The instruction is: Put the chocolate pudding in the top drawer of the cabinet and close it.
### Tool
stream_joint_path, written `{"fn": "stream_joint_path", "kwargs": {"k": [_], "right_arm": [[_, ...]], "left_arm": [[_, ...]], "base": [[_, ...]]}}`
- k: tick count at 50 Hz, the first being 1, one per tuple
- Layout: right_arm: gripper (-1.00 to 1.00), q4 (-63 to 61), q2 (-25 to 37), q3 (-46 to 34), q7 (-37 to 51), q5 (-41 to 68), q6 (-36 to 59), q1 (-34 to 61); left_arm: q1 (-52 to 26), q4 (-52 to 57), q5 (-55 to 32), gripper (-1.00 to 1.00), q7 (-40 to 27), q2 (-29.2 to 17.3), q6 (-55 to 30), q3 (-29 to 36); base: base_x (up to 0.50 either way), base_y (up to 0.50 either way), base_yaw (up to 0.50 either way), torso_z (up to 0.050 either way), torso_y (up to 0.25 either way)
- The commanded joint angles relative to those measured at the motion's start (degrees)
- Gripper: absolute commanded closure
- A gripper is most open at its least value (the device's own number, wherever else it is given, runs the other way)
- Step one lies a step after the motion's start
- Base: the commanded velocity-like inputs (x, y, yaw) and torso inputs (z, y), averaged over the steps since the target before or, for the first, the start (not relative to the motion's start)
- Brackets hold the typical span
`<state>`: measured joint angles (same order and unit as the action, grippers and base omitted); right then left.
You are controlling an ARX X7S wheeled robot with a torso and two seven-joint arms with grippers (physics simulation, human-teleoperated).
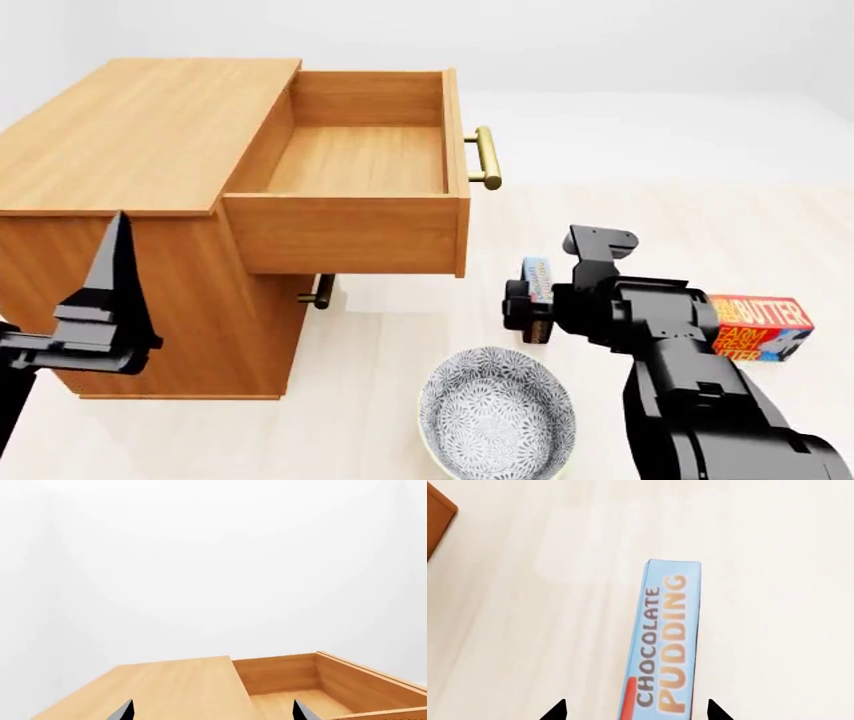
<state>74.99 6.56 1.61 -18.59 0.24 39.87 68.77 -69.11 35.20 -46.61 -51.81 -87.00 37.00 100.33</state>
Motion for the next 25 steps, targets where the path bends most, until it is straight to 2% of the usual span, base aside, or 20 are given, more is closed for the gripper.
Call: {"fn": "stream_joint_path", "kwargs": {"k": [1, 3, 4, 7, 8, 12, 16, 21, 23, 25], "right_arm": [[-1.0, 0.0, -0.1, 0.7, -0.1, 0.0, -0.1, 0.1], [-1.0, 0.0, -0.1, 0.7, -0.1, -0.1, -0.1, 0.1], [-1.0, 0.0, -0.1, 0.6, -0.2, -0.1, 0.0, 0.1], [-1.0, 0.0, -0.1, 0.5, -0.4, -0.2, 0.0, 0.1], [-1.0, 0.0, -0.1, 0.4, -0.4, -0.2, 0.1, 0.0], [-1.0, 0.0, -0.1, 0.4, -0.4, -0.2, 0.2, 0.0], [-1.0, 0.0, -0.1, 0.3, -0.4, -0.2, 0.3, 0.1], [-1.0, 0.0, -0.2, 0.2, -0.4, -0.2, 0.3, 0.2], [-1.0, 0.0, -0.2, 0.2, -0.4, -0.2, 0.3, 0.2], [-1.0, 0.0, -0.2, 0.3, -0.4, -0.1, 0.3, 0.2]], "left_arm": [[-0.4, -0.3, -4.1, -1.0, -0.7, 0.4, -1.9, -0.5], [0.1, -0.9, -4.8, -1.0, -1.6, 0.6, 2.2, -0.4], [0.3, -1.5, -3.6, -1.0, -4.3, 0.6, 4.2, -0.5], [-0.2, -1.1, -0.9, -1.0, -10.0, 0.5, 0.7, -1.1], [-0.3, -0.5, 2.4, -1.0, -13.4, 0.4, -1.3, -1.3], [0.5, 0.9, 4.0, -1.0, -7.8, -0.9, 2.6, -0.6], [0.7, -0.3, 3.3, -1.0, -5.8, -0.4, 4.5, -0.5], [0.7, -0.6, 4.3, -1.0, -6.9, -0.5, 3.6, -0.6], [0.9, -1.0, 3.0, -1.0, -5.8, -0.1, 4.6, -0.4], [1.2, -2.0, 0.6, -1.0, -3.5, 0.7, 5.8, -0.2]], "base": [[0.0, 0.0, 0.0, 0.0, 0.0], [0.0, 0.0, 0.0, 0.0, 0.0], [0.0, 0.0, 0.0, 0.0, 0.0], [0.0, 0.0, 0.0, 0.0, 0.0], [0.0, 0.0, 0.0, 0.0, 0.0], [0.0, 0.0, 0.0, 0.0, 0.0], [0.0, 0.0, 0.0, 0.0, 0.0], [0.0, 0.0, 0.0, 0.0, -0.25], [0.0, 0.0, 0.0, 0.0, -0.25], [0.0, 0.0, 0.0, 0.0, 0.0]]}}
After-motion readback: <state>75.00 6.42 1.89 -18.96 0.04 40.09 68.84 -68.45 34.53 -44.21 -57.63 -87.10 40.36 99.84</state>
